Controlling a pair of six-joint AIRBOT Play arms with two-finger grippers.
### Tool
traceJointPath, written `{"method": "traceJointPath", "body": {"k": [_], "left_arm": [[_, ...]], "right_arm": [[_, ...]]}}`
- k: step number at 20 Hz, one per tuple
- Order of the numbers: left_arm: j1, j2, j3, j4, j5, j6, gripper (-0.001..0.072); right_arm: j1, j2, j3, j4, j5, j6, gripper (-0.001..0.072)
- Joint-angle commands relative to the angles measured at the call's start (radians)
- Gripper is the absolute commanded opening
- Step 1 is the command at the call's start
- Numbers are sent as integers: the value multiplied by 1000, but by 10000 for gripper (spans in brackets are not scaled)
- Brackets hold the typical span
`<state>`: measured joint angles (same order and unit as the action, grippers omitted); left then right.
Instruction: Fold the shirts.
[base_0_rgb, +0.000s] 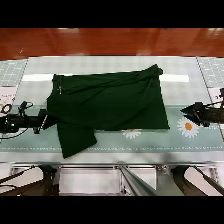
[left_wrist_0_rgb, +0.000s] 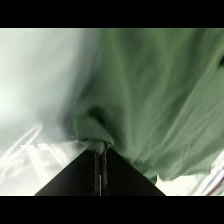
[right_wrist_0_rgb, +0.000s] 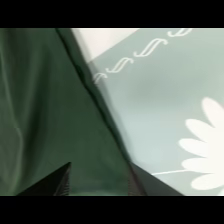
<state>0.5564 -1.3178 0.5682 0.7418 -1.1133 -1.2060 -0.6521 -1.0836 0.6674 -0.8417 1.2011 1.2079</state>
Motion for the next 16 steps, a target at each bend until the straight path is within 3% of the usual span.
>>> {"method": "traceJointPath", "body": {"k": [1,4,9,16], "left_arm": [[-40,-5,37,-20,-14,2,18],[-40,-5,46,-20,-17,2,18],[-40,-5,46,-20,-21,2,18],[-40,-5,46,-20,-20,2,18]], "right_arm": [[-1,-3,-2,-148,-24,47,411],[-1,-63,-11,-257,47,112,411],[0,-228,-11,-131,147,57,412],[154,-327,-5,-16,57,32,412]]}}
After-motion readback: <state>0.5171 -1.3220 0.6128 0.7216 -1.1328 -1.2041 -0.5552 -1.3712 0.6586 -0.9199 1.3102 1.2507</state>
